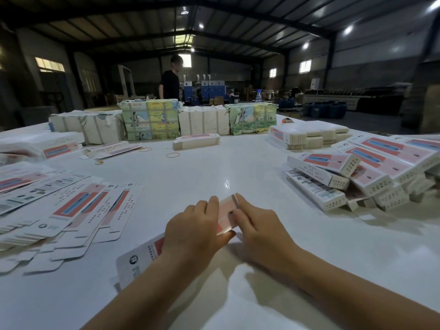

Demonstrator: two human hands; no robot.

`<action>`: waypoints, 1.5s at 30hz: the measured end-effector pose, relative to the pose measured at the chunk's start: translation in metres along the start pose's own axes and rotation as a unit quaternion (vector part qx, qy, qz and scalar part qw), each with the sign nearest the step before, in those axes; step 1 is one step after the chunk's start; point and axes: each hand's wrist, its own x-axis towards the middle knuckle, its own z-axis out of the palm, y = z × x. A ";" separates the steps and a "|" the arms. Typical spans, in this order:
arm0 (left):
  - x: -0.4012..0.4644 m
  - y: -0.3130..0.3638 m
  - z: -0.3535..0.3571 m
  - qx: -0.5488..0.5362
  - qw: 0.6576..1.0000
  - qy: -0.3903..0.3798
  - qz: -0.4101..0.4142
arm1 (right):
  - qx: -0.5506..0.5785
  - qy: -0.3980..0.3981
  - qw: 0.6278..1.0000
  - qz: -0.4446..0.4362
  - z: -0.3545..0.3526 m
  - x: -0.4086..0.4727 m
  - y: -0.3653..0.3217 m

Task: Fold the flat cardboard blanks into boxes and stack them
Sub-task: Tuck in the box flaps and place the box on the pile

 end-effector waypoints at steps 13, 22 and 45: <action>0.001 0.003 -0.005 -0.034 0.999 0.025 -0.017 | 0.400 0.053 0.903 0.146 -0.013 0.007 -0.001; 0.001 0.003 -0.004 -0.035 0.998 0.051 0.006 | 0.425 0.058 0.894 0.133 -0.019 0.007 -0.002; 0.000 0.012 -0.006 0.016 0.999 0.046 -0.018 | 0.000 0.204 0.978 -0.042 -0.008 -0.003 -0.004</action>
